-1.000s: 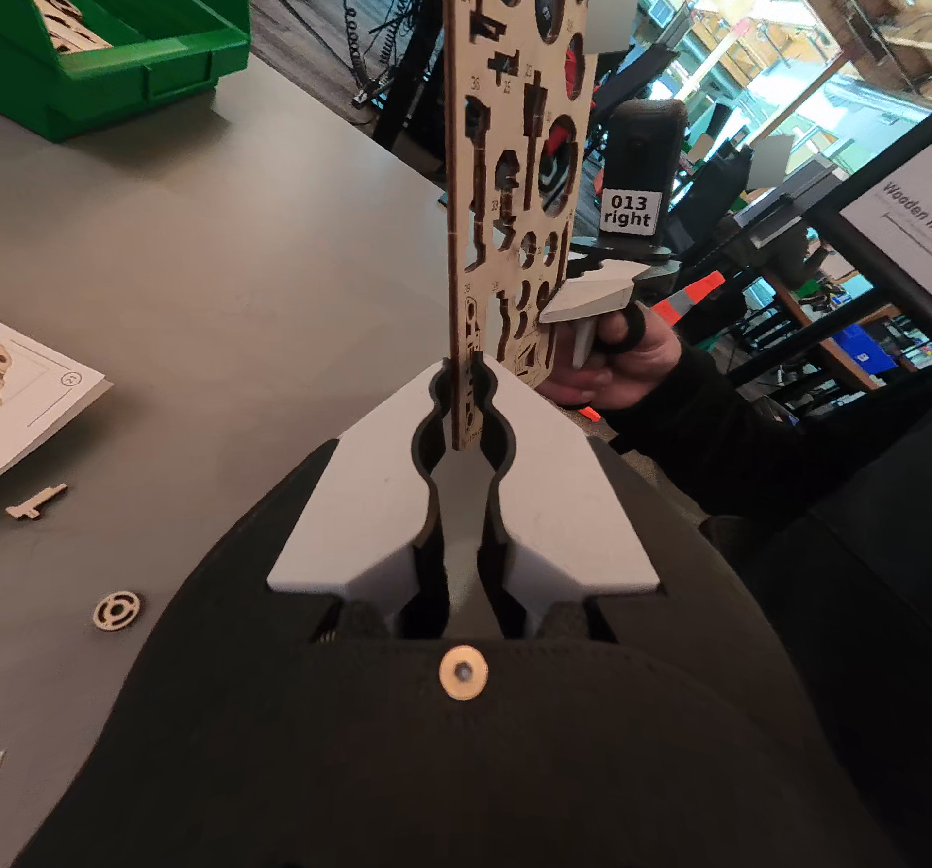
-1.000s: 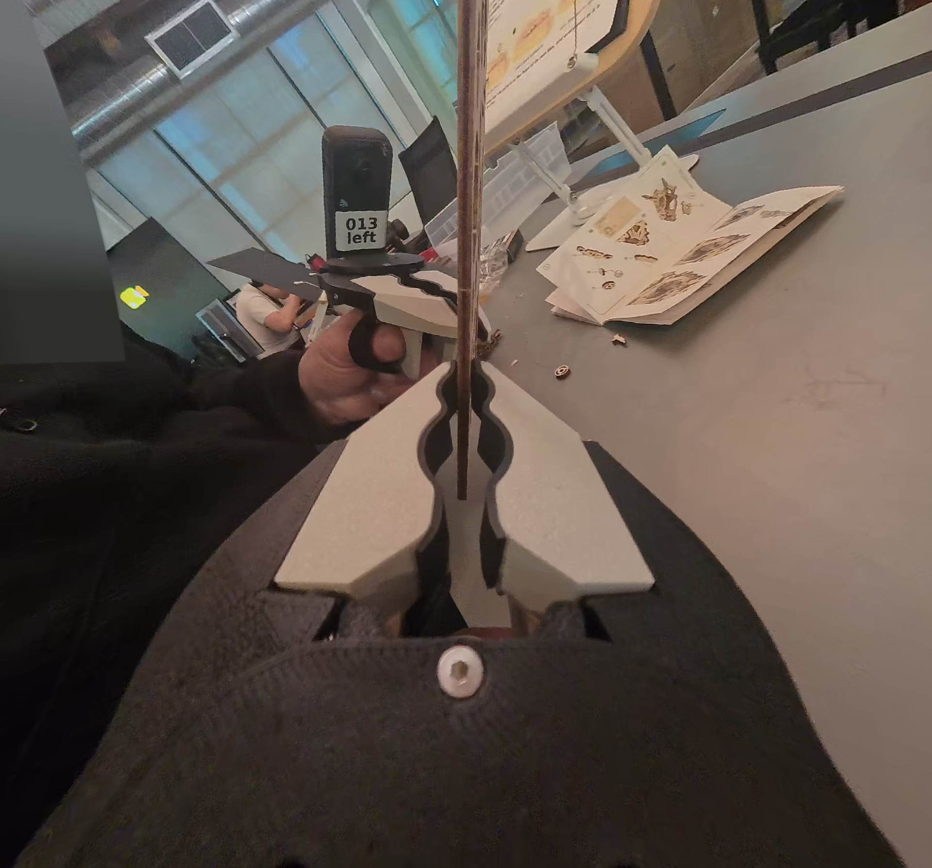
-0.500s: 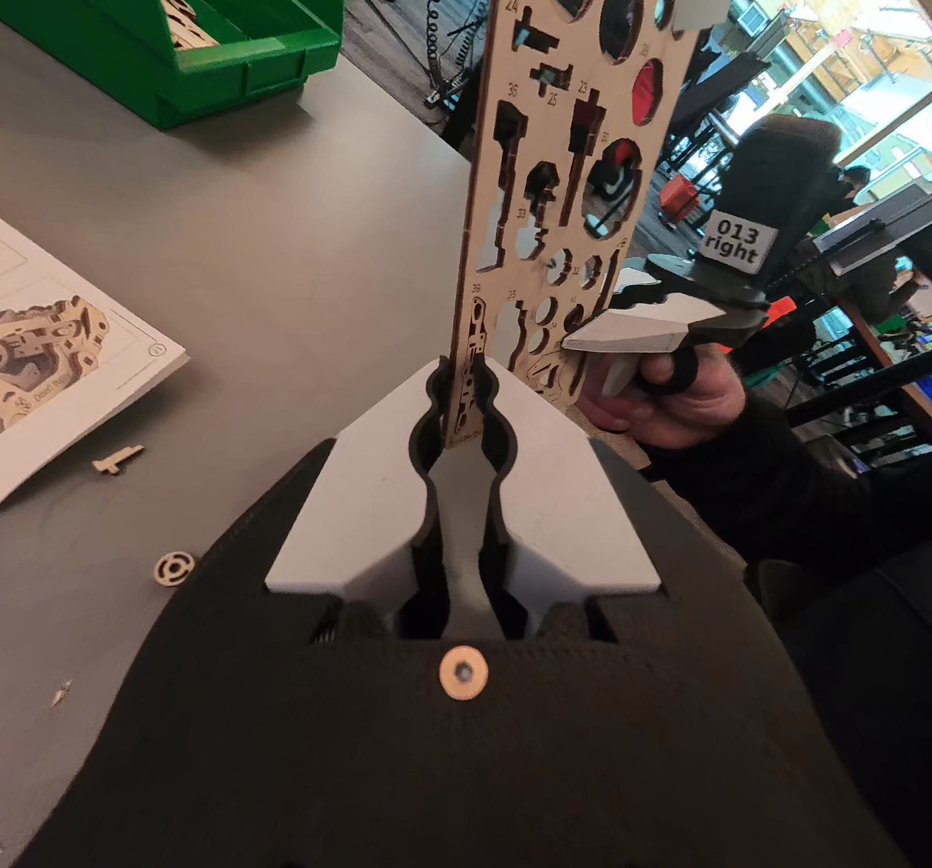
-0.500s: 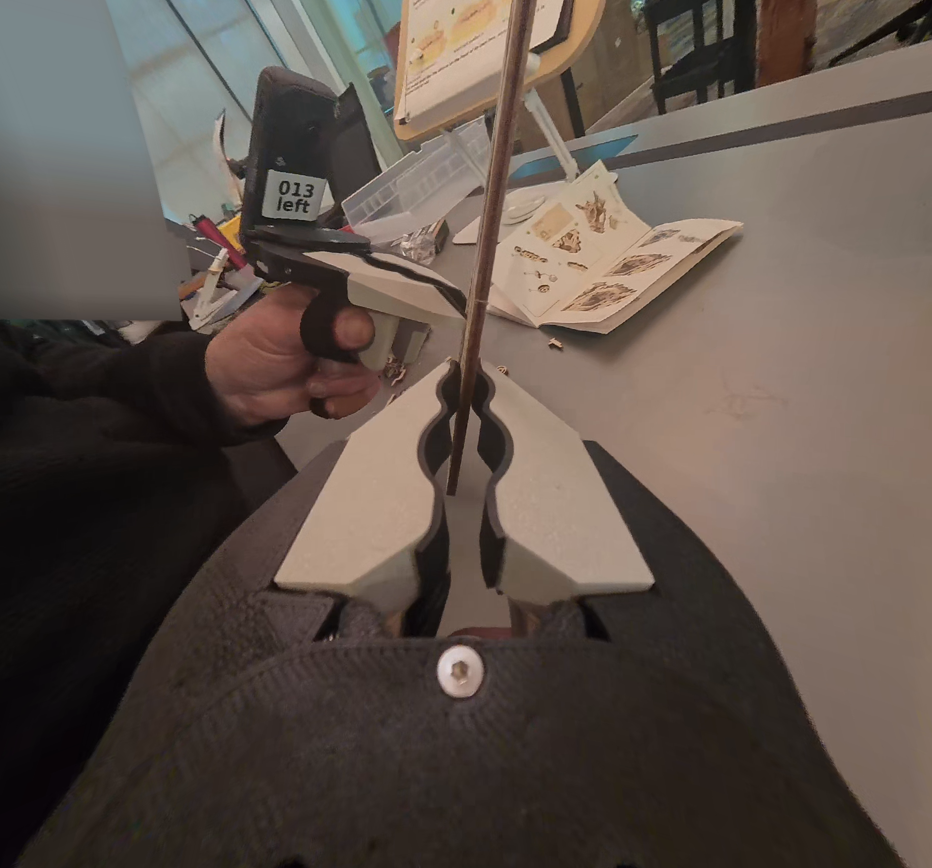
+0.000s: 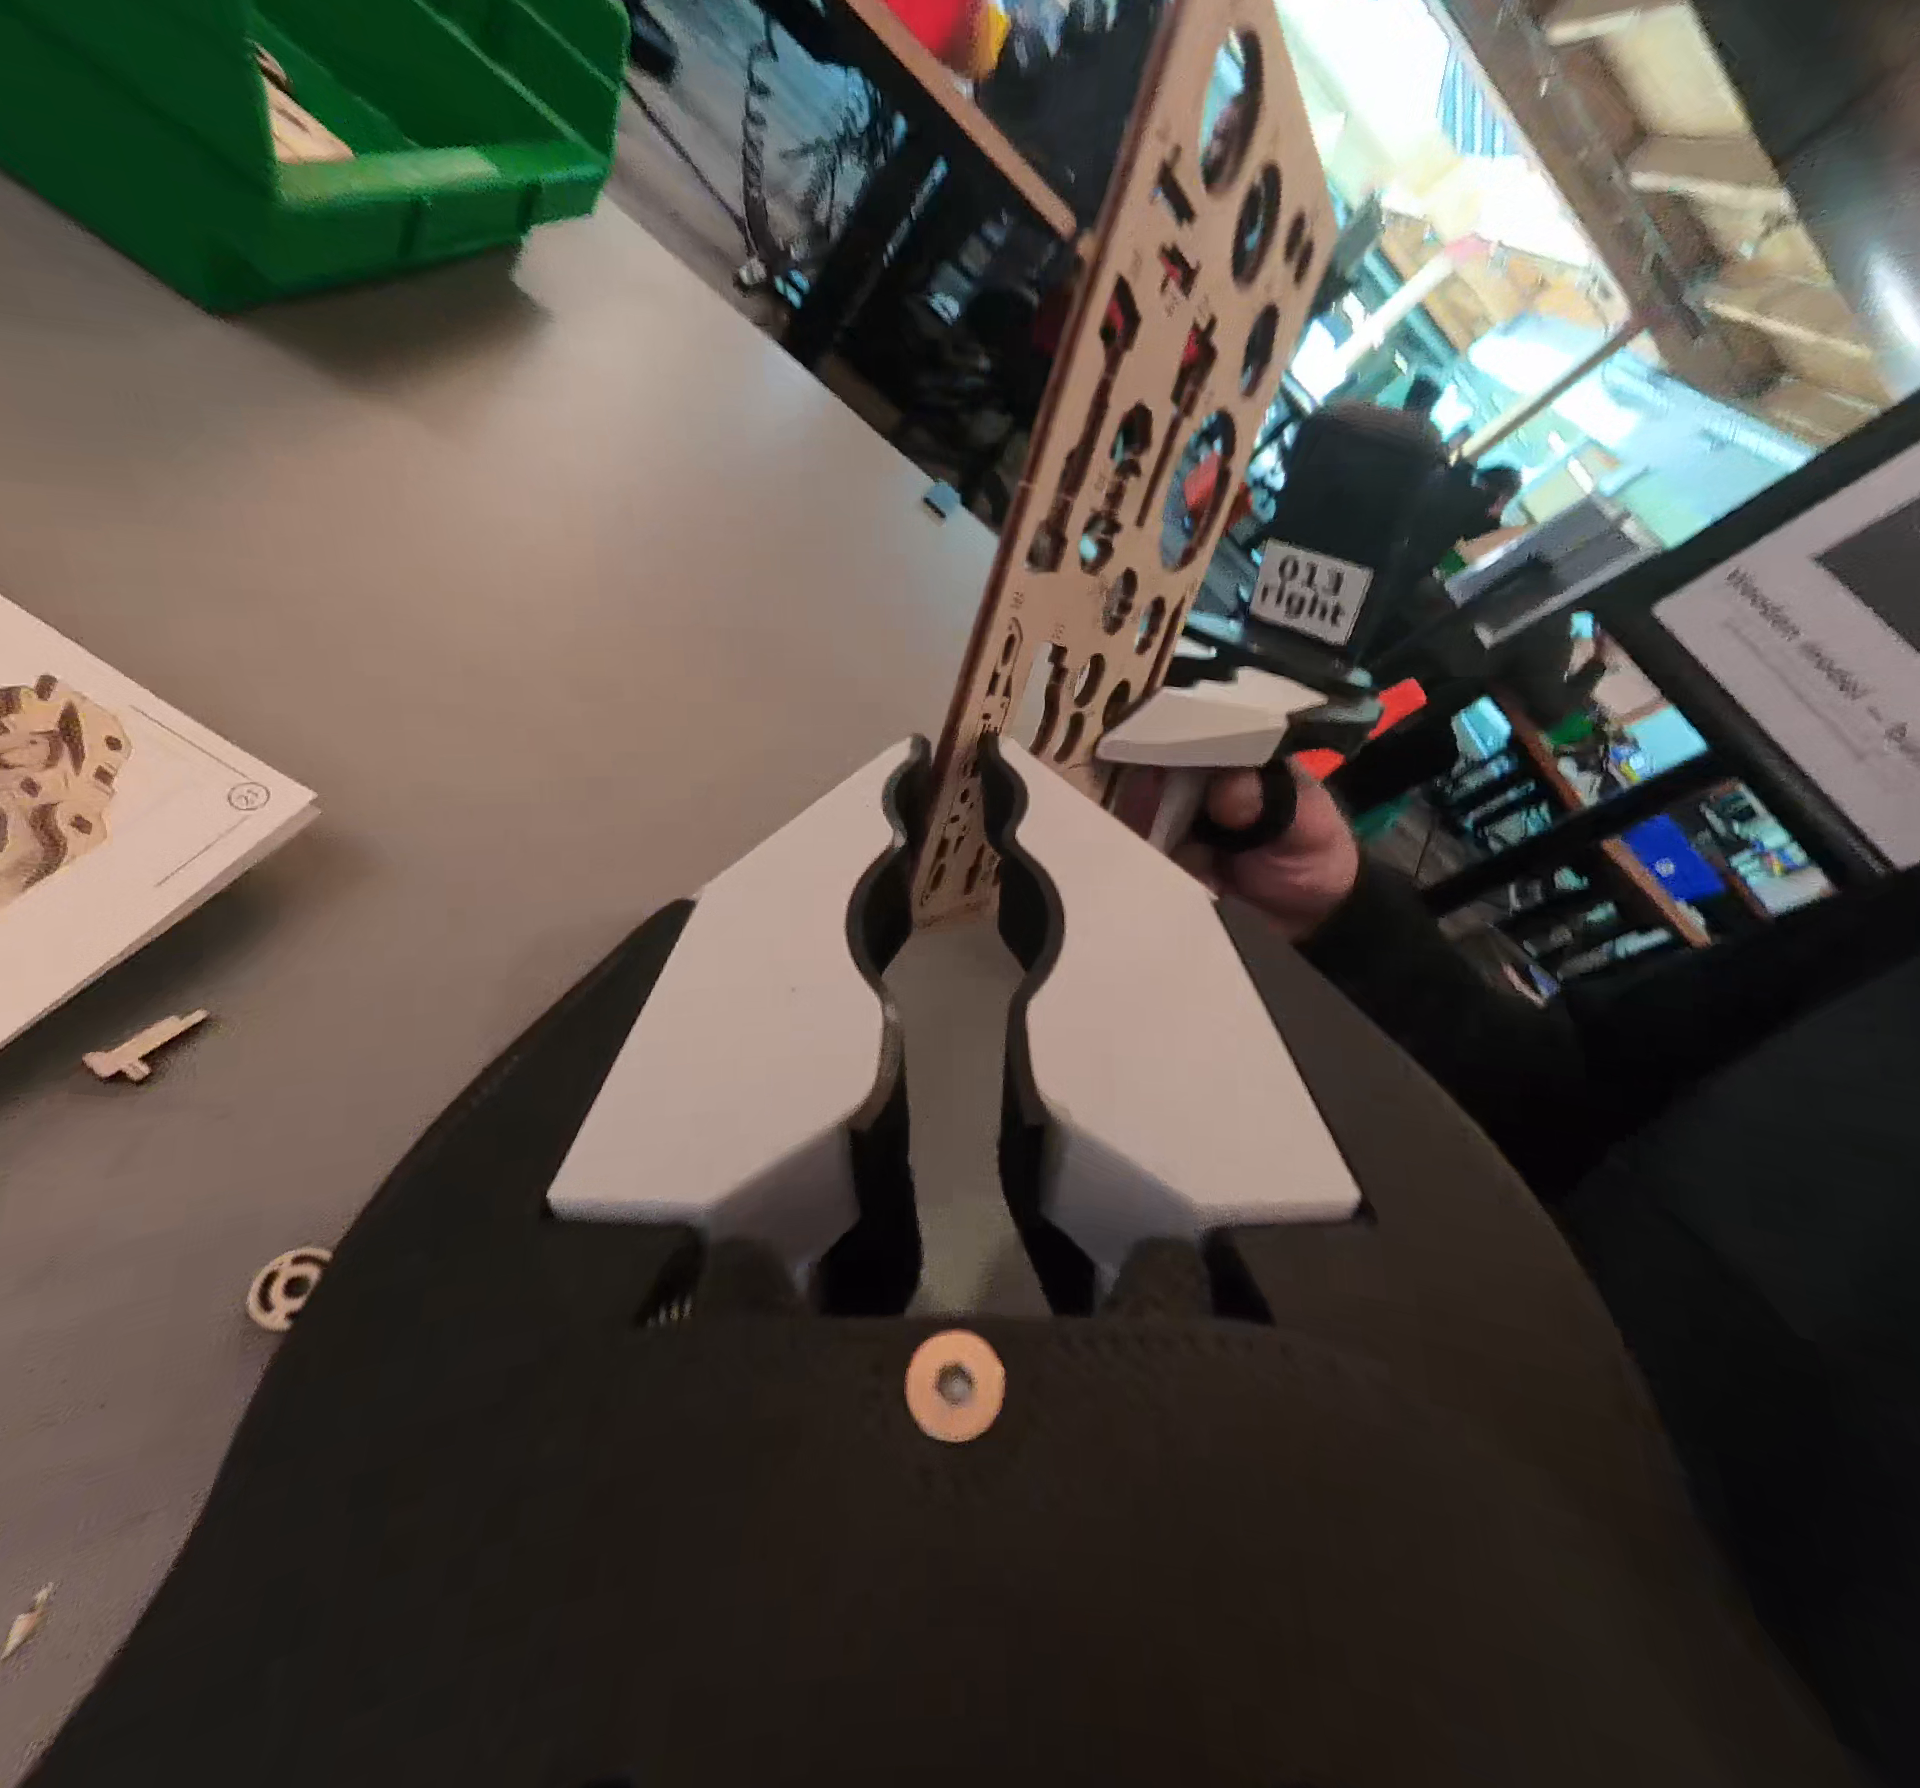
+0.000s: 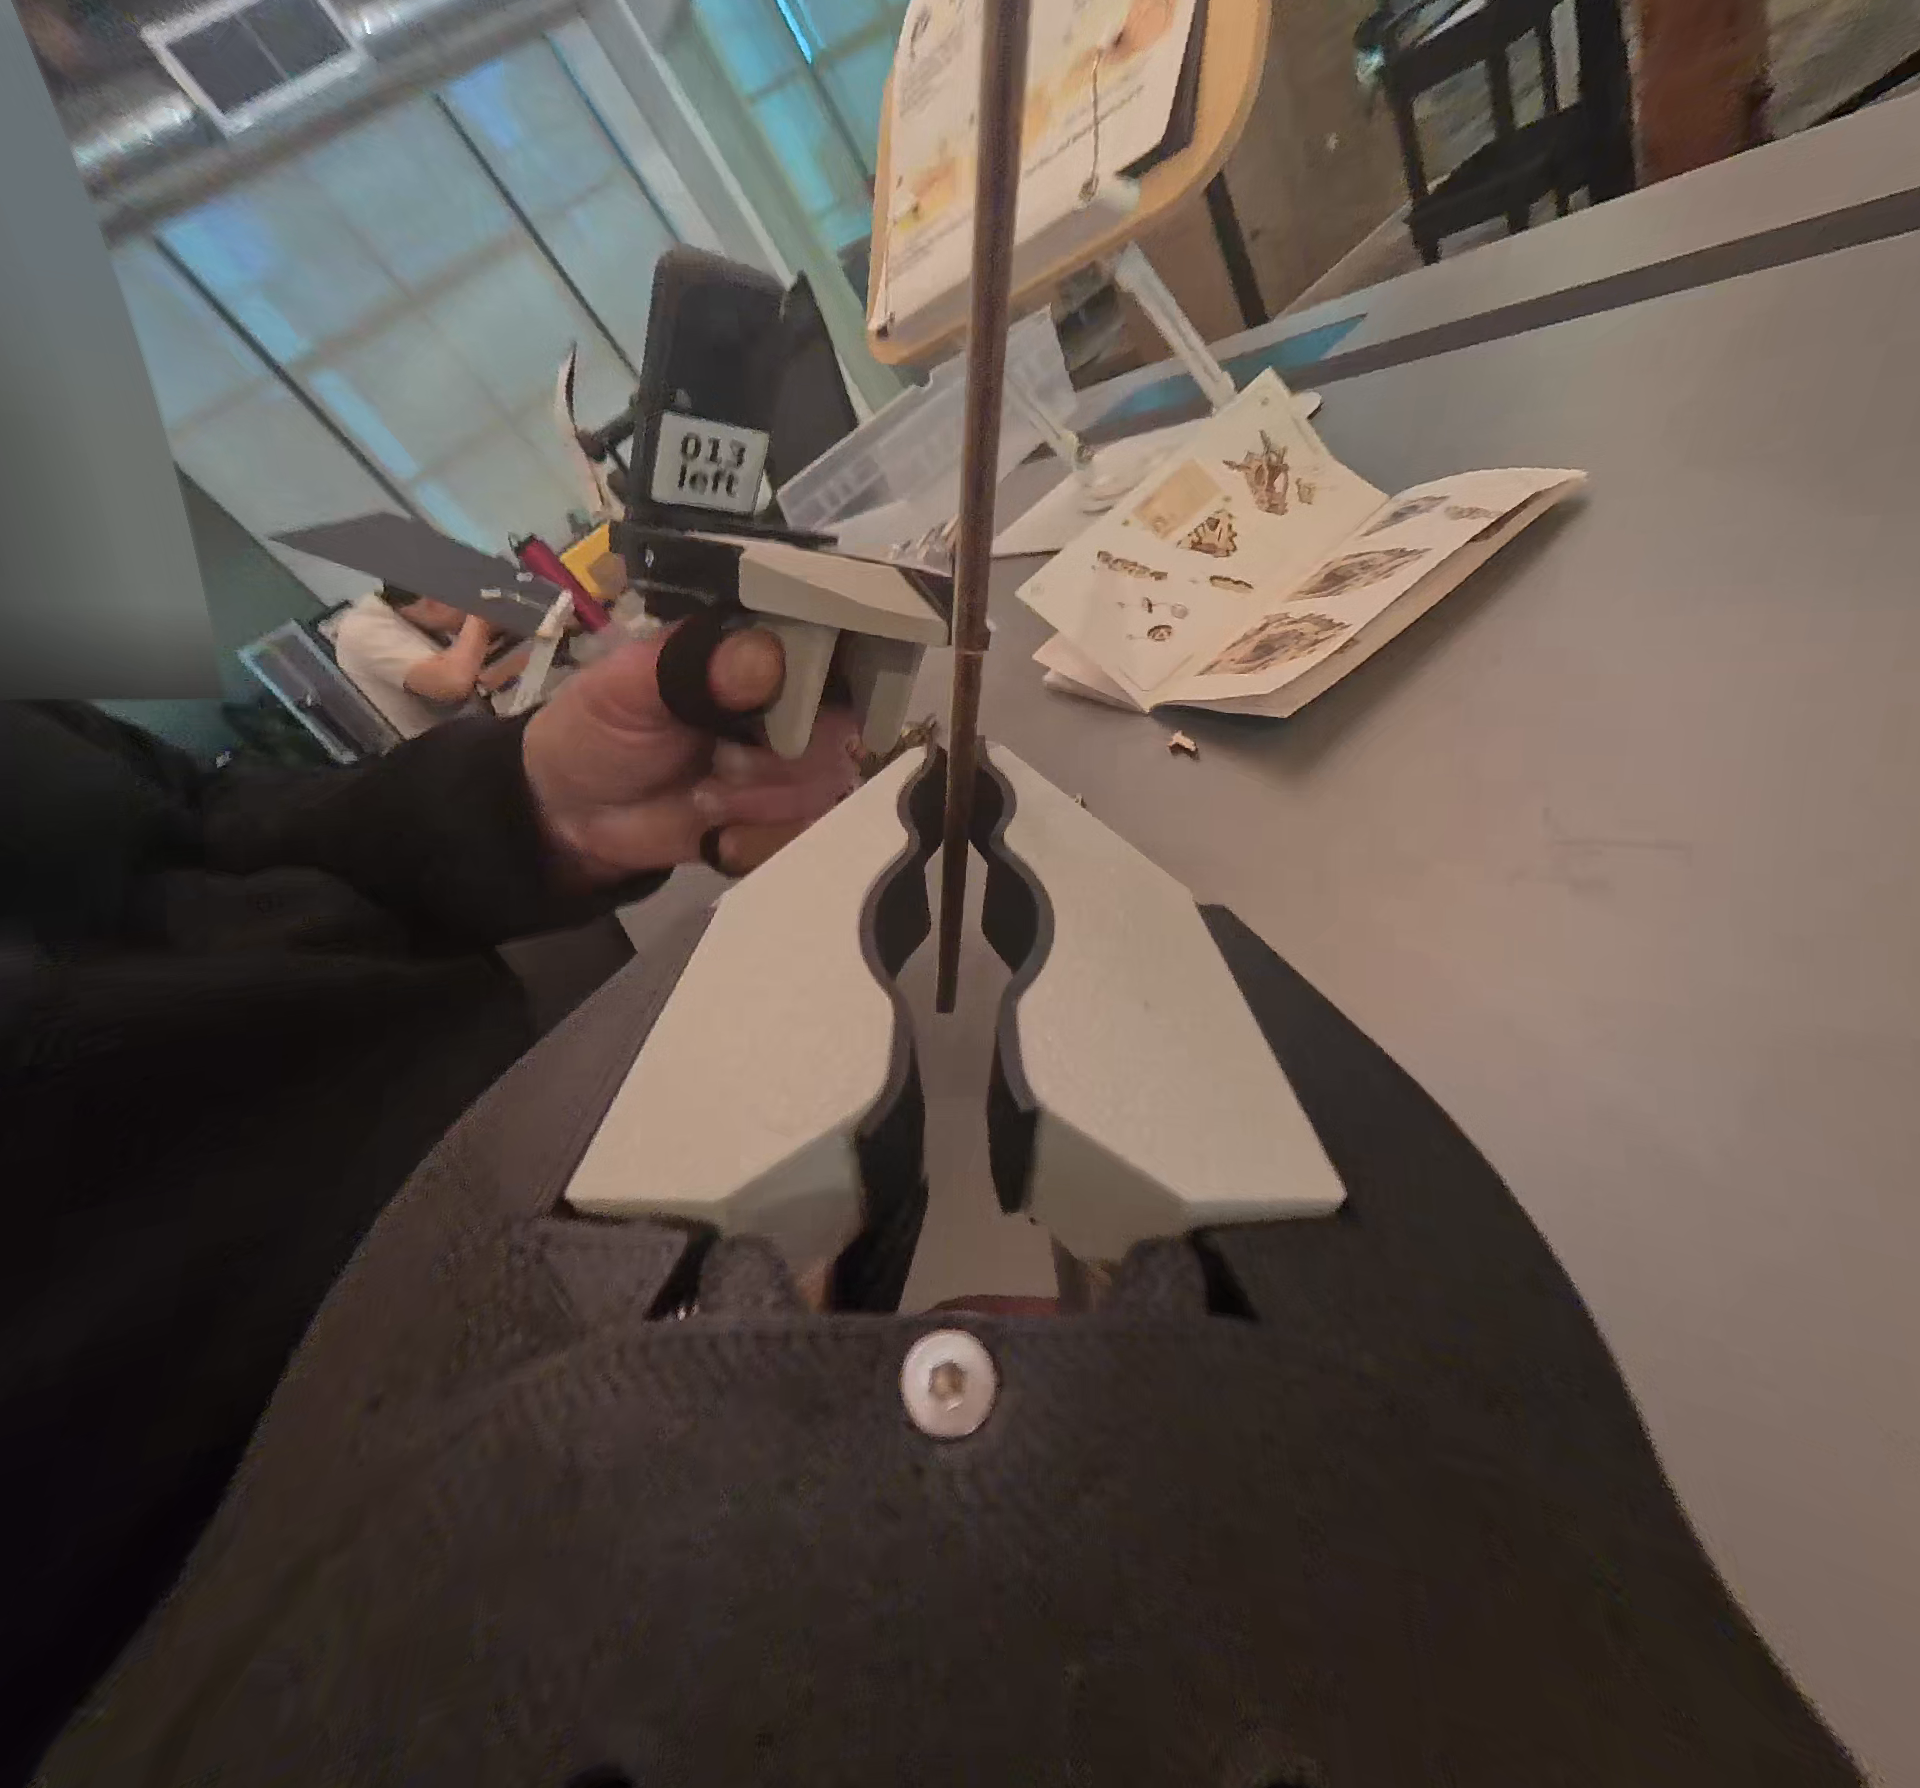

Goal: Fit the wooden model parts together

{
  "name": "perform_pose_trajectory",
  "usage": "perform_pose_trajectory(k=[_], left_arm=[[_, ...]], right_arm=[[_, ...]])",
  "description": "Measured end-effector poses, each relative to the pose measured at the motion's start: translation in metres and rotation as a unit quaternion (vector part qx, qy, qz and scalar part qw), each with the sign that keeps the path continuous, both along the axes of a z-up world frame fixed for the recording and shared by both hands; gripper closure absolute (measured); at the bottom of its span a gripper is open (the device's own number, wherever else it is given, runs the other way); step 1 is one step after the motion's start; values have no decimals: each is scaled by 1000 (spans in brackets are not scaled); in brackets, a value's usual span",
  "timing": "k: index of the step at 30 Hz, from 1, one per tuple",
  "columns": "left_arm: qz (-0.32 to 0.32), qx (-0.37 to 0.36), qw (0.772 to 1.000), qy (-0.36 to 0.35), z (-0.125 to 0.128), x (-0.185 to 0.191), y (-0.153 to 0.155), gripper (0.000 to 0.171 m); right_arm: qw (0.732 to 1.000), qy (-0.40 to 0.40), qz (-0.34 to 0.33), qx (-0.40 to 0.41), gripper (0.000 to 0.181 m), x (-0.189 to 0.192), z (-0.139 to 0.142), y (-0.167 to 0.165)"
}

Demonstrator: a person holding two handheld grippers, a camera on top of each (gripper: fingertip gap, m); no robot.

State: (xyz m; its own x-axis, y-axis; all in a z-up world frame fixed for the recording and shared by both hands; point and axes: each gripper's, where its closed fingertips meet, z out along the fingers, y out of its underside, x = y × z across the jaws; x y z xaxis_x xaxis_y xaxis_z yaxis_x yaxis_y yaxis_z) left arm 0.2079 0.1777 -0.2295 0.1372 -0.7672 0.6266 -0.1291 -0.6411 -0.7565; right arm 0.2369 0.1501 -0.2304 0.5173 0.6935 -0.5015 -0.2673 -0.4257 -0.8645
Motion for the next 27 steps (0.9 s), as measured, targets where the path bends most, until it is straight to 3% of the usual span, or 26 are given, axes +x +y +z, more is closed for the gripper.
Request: perform_pose_trajectory(k=[11, 19, 27], left_arm=[[-77, -56, 991, -98, 25, 4, -9, 167], [-83, -7, 995, -58, 21, 5, -13, 169], [-182, 15, 983, -35, 23, 0, -30, 171]], right_arm=[[998, 8, 66, -8, 180, -4, 3, -10], [997, 28, 70, -8, 180, -2, 7, -12], [991, 76, 110, -6, 180, 1, 16, -16]])
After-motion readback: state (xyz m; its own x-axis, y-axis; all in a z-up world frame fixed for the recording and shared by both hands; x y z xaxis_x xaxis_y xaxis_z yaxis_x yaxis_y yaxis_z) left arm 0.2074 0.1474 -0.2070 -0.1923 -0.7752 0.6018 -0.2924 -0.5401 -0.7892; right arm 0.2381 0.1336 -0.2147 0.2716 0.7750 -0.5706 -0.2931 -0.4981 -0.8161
